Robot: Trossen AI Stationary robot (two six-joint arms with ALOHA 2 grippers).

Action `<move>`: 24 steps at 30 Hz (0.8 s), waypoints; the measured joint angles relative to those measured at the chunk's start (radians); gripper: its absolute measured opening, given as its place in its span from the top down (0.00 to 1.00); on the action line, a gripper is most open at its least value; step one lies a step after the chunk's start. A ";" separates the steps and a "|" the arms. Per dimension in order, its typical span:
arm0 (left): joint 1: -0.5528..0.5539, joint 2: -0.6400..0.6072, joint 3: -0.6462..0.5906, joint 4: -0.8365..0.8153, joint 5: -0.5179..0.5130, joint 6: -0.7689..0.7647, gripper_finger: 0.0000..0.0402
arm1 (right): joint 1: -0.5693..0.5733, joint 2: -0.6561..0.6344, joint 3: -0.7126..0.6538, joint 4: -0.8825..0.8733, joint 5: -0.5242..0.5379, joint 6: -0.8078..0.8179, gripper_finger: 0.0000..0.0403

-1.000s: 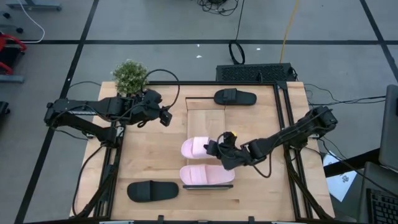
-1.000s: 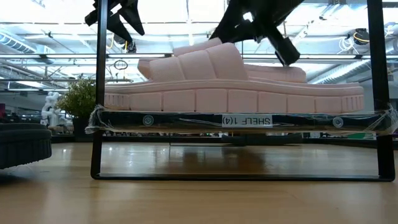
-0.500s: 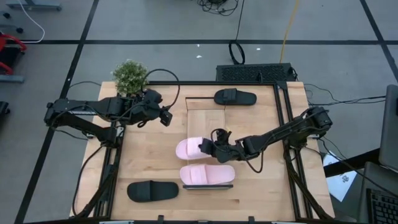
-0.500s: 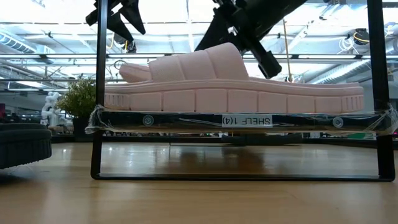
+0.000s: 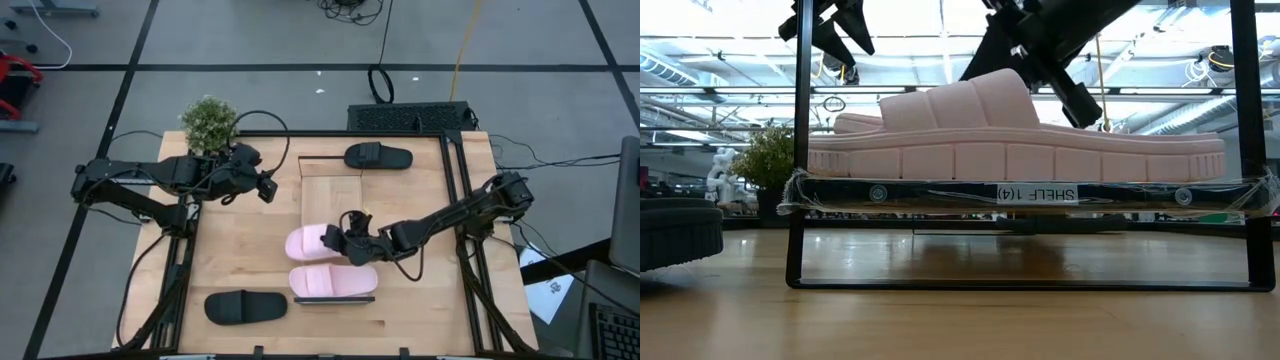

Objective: Pick and place slides into the shelf
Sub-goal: Put the pink slipper on the shelf

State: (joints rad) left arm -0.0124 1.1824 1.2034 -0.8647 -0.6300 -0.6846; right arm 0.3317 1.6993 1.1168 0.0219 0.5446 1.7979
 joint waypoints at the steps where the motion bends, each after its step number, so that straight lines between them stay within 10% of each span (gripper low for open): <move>1: 0.000 0.000 0.000 0.000 0.000 0.000 0.43 | 0.003 0.000 0.000 -0.004 0.001 0.007 1.00; 24: 0.000 0.000 0.000 0.002 0.000 0.007 0.43 | 0.029 0.035 0.000 0.027 0.009 0.079 1.00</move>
State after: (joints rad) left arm -0.0124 1.1824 1.2034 -0.8631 -0.6296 -0.6773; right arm 0.3606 1.7344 1.1164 0.0490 0.5537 1.8774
